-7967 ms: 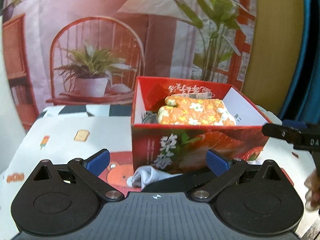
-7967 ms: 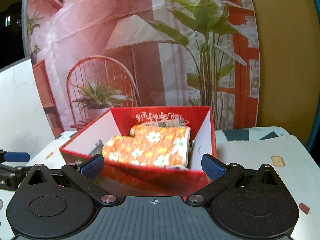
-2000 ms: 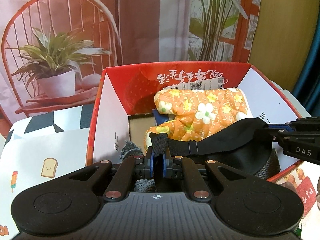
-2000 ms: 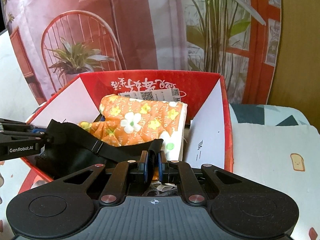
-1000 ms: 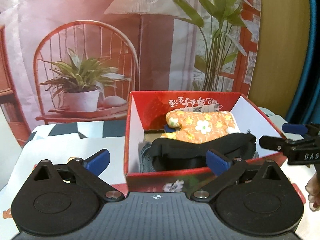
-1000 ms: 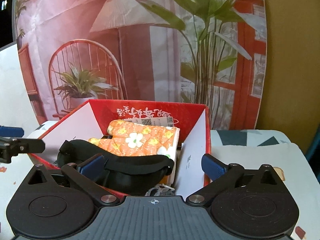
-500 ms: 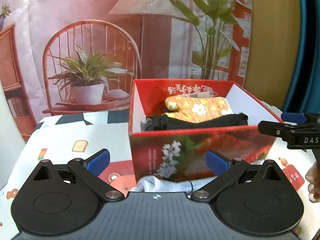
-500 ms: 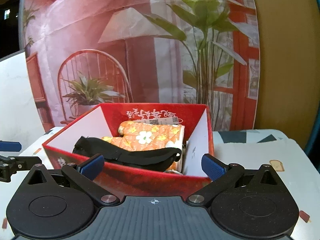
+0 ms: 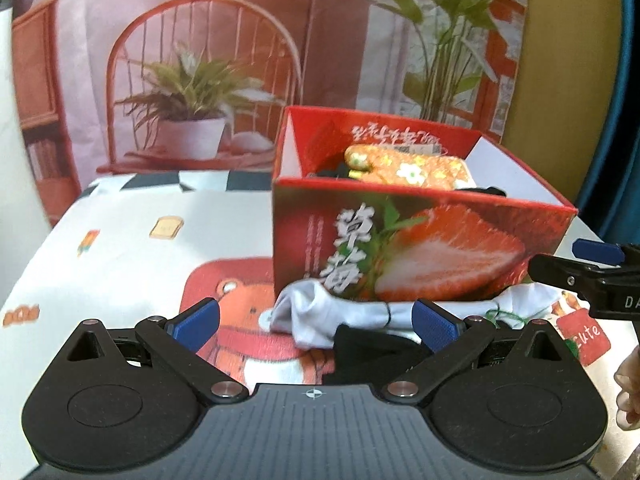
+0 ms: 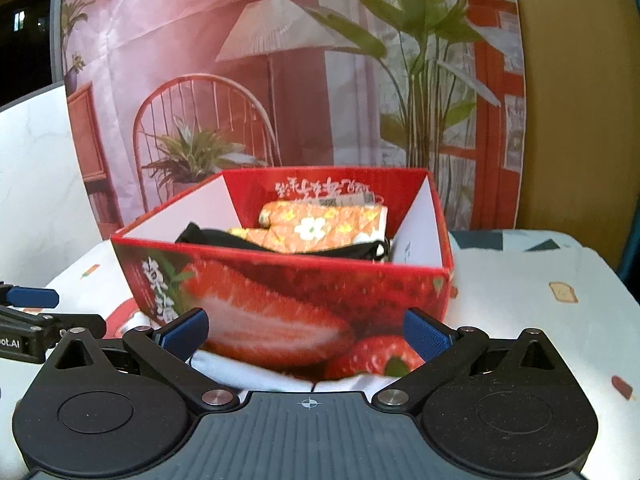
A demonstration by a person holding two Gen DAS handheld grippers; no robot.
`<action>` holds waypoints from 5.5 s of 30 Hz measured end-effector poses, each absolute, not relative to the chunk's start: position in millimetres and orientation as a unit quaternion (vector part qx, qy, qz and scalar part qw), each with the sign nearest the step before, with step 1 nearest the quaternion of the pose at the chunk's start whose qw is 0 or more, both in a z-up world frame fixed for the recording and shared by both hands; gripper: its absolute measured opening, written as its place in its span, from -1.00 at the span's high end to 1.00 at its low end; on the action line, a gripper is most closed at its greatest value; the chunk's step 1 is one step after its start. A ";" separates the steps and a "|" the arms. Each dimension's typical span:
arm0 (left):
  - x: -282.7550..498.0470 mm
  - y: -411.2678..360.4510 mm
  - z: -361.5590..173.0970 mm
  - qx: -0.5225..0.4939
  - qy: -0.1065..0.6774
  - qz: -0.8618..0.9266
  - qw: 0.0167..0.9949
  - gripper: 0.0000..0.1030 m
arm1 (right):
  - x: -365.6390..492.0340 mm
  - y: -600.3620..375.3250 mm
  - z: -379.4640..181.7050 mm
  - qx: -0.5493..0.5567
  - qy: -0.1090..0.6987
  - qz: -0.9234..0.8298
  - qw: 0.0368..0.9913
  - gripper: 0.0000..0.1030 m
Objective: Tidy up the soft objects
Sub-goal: 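Lower the left gripper onto the black mesh item and grasp it, then grasp the black mesh item with the right gripper while the left gripper holds it, then lift the black mesh item with both grippers and carry it into the red box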
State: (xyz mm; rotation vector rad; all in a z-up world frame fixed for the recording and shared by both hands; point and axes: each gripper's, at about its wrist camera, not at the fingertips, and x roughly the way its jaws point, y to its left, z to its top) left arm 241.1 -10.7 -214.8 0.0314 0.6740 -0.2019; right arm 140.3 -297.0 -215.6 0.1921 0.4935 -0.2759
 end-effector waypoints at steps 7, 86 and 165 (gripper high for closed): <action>240.5 -3.0 -228.6 -0.008 0.355 -0.088 0.931 -1.00 | 134.2 -289.3 -239.0 0.107 0.271 -0.141 0.946 -0.99; 250.2 8.3 -260.8 -0.044 0.409 -0.105 0.905 0.73 | 144.5 -269.4 -253.1 0.114 0.318 -0.067 0.939 0.33; 321.6 -57.8 -90.8 -0.026 0.183 -0.174 0.967 0.83 | 214.9 -349.7 -90.7 0.069 0.134 -0.055 0.987 0.93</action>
